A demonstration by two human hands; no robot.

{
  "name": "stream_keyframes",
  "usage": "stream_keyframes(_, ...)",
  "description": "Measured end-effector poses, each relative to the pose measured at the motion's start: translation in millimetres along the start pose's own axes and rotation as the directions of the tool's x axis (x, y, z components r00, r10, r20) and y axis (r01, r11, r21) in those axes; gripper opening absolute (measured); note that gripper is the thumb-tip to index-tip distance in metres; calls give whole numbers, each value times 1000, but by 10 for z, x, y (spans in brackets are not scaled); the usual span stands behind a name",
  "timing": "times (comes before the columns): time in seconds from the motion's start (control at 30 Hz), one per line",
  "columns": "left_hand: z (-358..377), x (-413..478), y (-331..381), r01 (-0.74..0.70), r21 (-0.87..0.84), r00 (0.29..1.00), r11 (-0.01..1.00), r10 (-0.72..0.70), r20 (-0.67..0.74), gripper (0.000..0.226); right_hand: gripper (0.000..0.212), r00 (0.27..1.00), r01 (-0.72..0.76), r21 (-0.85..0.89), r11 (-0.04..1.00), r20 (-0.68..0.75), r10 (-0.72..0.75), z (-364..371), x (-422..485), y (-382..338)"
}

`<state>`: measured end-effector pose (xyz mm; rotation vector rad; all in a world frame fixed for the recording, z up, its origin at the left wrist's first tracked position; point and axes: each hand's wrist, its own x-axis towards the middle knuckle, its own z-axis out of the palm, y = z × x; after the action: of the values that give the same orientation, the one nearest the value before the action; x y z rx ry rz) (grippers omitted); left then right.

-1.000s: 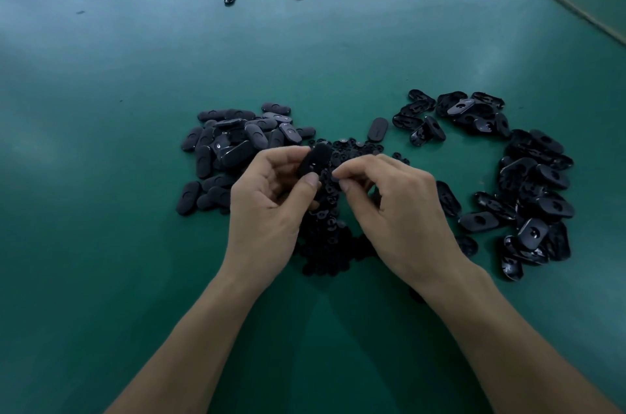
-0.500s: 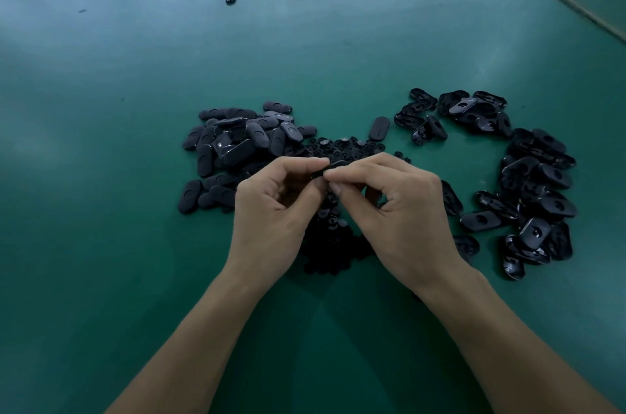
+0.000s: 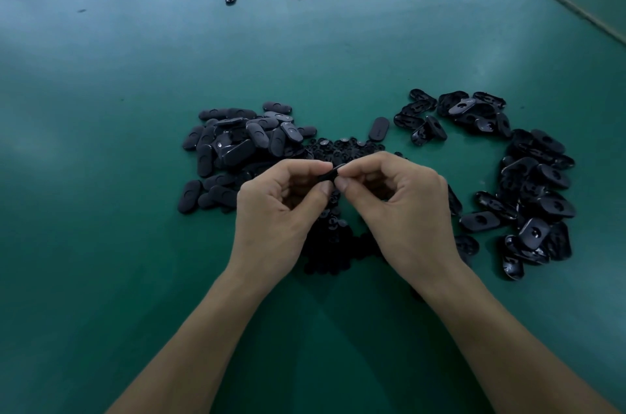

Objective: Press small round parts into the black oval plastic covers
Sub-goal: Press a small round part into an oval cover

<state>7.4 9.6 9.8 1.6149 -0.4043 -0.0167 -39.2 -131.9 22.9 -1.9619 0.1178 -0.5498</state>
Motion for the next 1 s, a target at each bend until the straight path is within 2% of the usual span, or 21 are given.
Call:
stream_keyframes(0.27,6,6,11,12,4,1000,1000,-12,-9,29,11,999,36,-98,995,18,-34,3,-3,-13)
stream_keyframes(0.7,4,-1,8,27,-8,1000,1000,-27,12,29,17,998,-55,-3,999,36,55,16,-17,-44)
stream_keyframes(1.0,-5,8,-8,25,-5,1000,1000,-25,-4,27,18,1000,27,-94,995,14,-26,64,-46,-56)
